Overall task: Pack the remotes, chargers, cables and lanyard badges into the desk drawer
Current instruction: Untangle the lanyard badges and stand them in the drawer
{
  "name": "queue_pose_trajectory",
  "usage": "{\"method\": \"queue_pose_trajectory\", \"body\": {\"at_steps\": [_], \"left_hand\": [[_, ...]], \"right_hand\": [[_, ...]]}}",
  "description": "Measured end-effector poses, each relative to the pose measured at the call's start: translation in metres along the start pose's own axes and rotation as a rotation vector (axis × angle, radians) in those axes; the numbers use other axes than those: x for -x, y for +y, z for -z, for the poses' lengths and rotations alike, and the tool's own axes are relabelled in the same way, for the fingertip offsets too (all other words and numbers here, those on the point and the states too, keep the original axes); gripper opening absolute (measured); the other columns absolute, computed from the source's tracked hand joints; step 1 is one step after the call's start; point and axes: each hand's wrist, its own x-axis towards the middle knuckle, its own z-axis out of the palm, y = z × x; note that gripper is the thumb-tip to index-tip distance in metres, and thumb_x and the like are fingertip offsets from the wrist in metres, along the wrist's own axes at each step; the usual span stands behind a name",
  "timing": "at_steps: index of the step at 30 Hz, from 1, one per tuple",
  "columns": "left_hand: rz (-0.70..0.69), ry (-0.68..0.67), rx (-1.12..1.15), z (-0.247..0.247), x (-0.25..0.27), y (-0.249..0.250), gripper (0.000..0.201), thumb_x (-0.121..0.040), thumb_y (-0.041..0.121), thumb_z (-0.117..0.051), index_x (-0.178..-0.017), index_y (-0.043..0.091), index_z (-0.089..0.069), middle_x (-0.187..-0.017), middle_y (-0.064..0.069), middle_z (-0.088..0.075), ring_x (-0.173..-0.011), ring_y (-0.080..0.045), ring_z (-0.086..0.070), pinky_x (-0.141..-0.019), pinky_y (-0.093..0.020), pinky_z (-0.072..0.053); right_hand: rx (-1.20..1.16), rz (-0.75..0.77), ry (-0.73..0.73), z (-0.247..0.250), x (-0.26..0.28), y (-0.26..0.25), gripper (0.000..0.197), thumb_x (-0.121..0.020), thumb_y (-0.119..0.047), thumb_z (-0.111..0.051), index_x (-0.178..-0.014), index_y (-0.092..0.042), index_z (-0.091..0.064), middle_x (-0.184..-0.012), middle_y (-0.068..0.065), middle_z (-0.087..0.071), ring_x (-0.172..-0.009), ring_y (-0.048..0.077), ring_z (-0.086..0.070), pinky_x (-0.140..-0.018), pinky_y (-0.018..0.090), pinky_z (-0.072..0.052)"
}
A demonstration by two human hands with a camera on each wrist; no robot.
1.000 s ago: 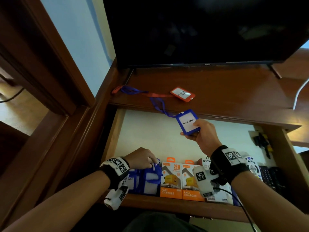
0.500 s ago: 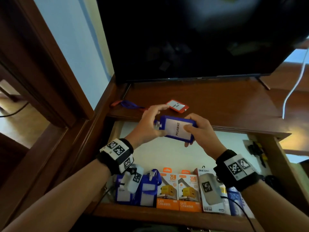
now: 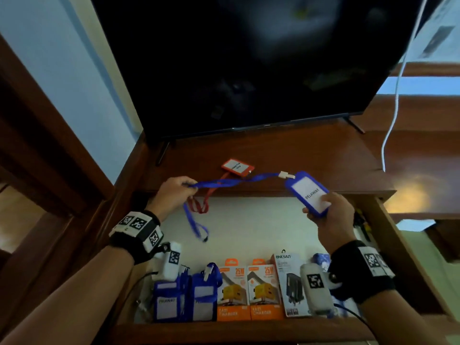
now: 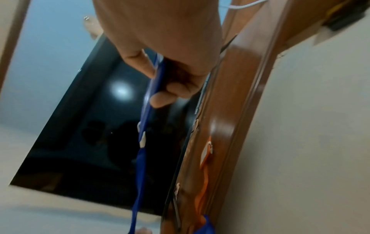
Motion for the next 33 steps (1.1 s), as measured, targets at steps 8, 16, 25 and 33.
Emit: {"method": "queue_pose_trajectory", "body": {"at_steps": [8,16,25,33], "left_hand": [[-0.035,-0.032,0.259,-0.032,0.038,0.047,0.011,-0.089,0.026,-0.064,-0.095,0.020,-0.070,-0.093,0.001,-0.071,-0.086,-0.013,-0.067,-0.081,-0.029,-0.048],[0.181,-0.269,0.458,-0.078,0.075,0.090,0.018,-0.093,0.034,-0.059,-0.092,0.016,-0.063,-0.088,-0.002,-0.069,-0.083,-0.014,-0.065,-0.075,-0.025,-0.049],[0.036,-0.246,0.422,-0.089,0.095,0.080,0.019,-0.088,0.008,-0.063,-0.105,0.015,-0.061,-0.098,-0.006,-0.068,-0.087,-0.018,-0.067,-0.075,-0.027,-0.054],[-0.041,-0.353,0.519,-0.086,0.107,0.079,0.023,-0.088,0.005,-0.062,-0.104,0.021,-0.062,-0.102,-0.007,-0.069,-0.096,-0.024,-0.067,-0.086,-0.039,-0.055]], "right_hand": [[-0.035,-0.046,-0.130,-0.006,0.022,0.015,0.008,-0.090,-0.004,-0.043,-0.087,-0.011,-0.047,-0.090,0.014,-0.064,-0.060,0.027,-0.066,-0.055,0.030,-0.042],[0.242,-0.065,-0.450,-0.013,0.048,0.035,0.012,-0.083,-0.001,-0.056,-0.077,-0.012,-0.052,-0.081,0.010,-0.066,-0.071,0.022,-0.061,-0.057,0.031,-0.043],[0.298,0.045,-0.473,-0.010,0.045,0.038,0.033,-0.097,-0.030,-0.046,-0.116,-0.004,-0.056,-0.107,0.003,-0.069,-0.097,0.018,-0.064,-0.081,0.034,-0.050],[0.168,-0.253,-0.697,-0.012,0.059,0.041,0.060,-0.096,-0.056,-0.027,-0.102,-0.010,-0.066,-0.082,0.013,-0.070,-0.064,0.022,-0.067,-0.058,0.029,-0.055]]}}
